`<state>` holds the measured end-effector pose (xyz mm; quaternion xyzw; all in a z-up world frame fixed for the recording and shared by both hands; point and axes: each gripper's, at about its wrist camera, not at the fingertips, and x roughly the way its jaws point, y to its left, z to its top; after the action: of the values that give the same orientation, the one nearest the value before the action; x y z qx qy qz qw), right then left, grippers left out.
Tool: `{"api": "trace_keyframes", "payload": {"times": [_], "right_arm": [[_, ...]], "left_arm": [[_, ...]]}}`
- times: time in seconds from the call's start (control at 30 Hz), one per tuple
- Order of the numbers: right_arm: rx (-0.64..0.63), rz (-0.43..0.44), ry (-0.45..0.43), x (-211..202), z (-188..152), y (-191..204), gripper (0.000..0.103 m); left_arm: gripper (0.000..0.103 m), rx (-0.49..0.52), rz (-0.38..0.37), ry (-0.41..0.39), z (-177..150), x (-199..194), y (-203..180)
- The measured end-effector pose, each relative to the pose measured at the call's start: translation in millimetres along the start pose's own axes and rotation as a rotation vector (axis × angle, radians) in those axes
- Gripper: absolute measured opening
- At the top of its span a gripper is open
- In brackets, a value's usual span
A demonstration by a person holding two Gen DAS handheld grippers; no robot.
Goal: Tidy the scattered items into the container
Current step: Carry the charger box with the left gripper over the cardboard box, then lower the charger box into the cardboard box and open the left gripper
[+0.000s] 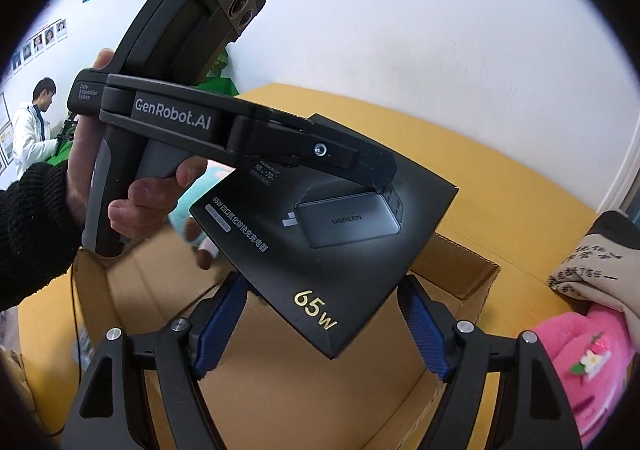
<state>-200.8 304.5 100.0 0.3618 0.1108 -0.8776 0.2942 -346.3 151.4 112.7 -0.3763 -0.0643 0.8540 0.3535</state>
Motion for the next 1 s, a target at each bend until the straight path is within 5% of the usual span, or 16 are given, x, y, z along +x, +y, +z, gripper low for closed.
{"api": "trace_keyframes", "payload": {"times": [0.33, 0.7, 1.0], "right_arm": [[0.058, 0.052, 0.124, 57.2, -4.9, -37.3, 0.077], [0.076, 0.063, 0.365, 109.0, -24.3, -27.6, 0.071], [0.084, -0.031, 0.402, 109.7, -25.8, -14.5, 0.07]], "left_arm": [[0.077, -0.055, 0.04, 0.094, -3.2, 67.6, 31.1], [0.076, -0.073, 0.202, 0.235, -37.2, 115.8, 42.5], [0.08, -0.122, 0.215, 0.195, -34.2, 92.3, 38.3]]}}
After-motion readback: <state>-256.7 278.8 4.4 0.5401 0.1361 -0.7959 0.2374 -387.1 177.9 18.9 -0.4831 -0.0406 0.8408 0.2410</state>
